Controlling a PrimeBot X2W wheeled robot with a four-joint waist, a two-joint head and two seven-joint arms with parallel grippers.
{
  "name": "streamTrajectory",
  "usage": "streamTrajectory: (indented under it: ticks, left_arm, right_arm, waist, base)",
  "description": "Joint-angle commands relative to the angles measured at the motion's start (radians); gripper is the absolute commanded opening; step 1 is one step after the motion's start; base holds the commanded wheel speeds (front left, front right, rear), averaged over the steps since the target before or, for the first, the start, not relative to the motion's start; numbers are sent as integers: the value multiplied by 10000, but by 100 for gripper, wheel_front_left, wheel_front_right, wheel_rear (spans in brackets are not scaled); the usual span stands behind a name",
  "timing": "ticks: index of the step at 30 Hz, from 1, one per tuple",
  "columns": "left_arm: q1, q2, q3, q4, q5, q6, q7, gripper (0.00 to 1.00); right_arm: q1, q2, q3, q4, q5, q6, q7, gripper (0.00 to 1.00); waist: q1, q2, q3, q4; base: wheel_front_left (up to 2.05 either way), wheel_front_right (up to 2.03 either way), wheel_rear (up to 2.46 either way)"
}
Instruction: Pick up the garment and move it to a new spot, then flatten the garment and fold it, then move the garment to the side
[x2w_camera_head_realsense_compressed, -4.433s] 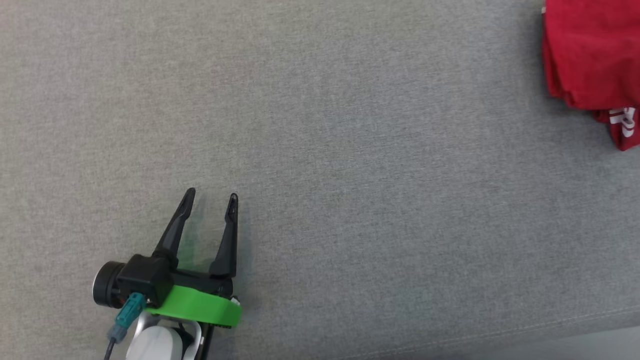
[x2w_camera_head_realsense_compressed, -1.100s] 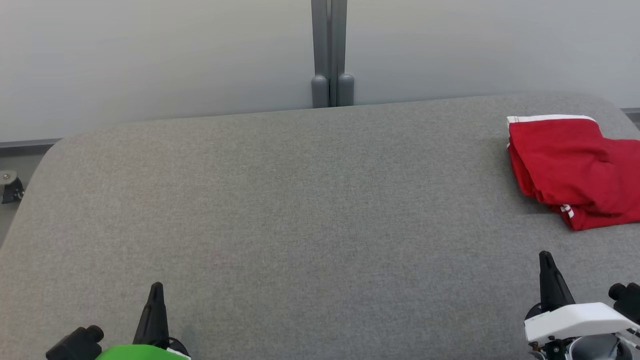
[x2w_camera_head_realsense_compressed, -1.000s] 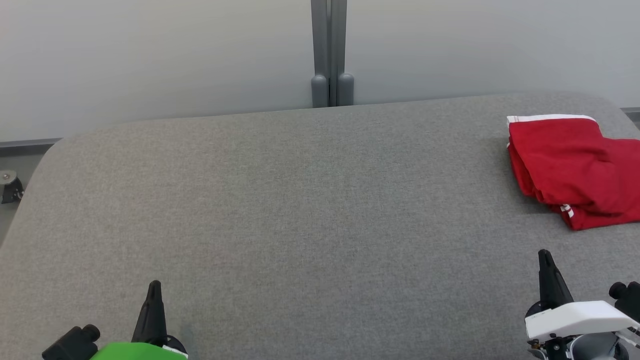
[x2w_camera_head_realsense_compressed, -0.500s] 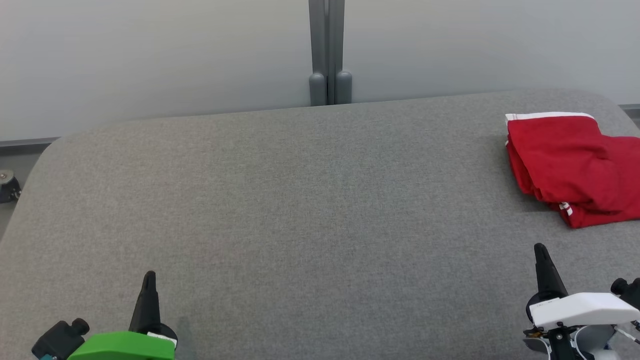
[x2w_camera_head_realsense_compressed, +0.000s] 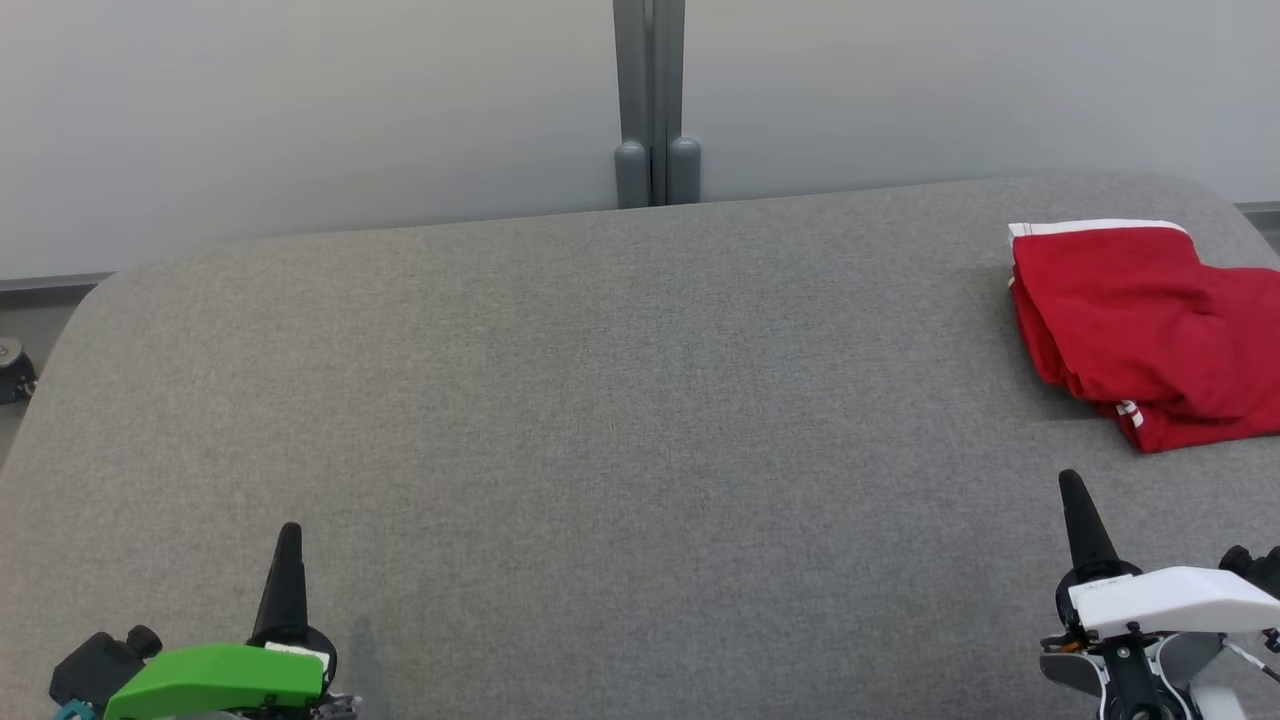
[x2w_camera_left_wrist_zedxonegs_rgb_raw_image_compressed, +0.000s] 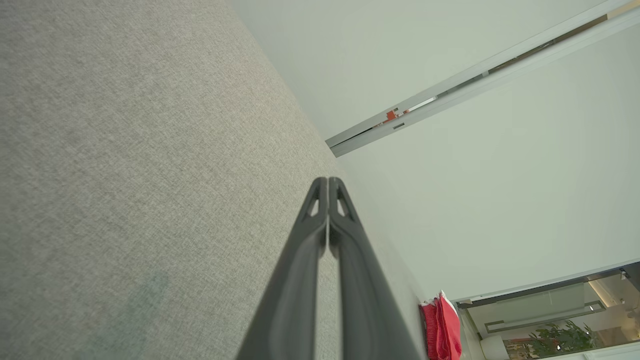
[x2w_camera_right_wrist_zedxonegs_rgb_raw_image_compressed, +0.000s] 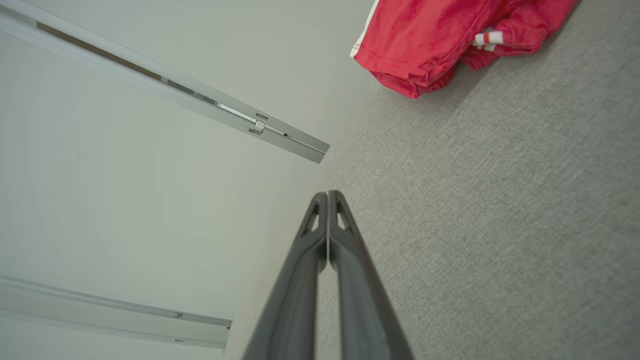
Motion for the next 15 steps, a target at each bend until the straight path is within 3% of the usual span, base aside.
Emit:
streamTrajectory:
  ticks: [1, 15]
  left_arm:
    - [-280, 86, 58, -96, -290, -33, 55, 0]
    - [-520, 79, 218, -80, -1566, -40, 415, 0]
  right_arm:
    - [-197, -65, 2, -49, 297, -3, 81, 0]
    - [-400, -70, 31, 3, 1717, -4, 433, 0]
  waist:
    - [0, 0, 5, -4]
    - [0, 0, 52, -44]
  base:
    - [0, 0, 0]
    - [0, 0, 0]
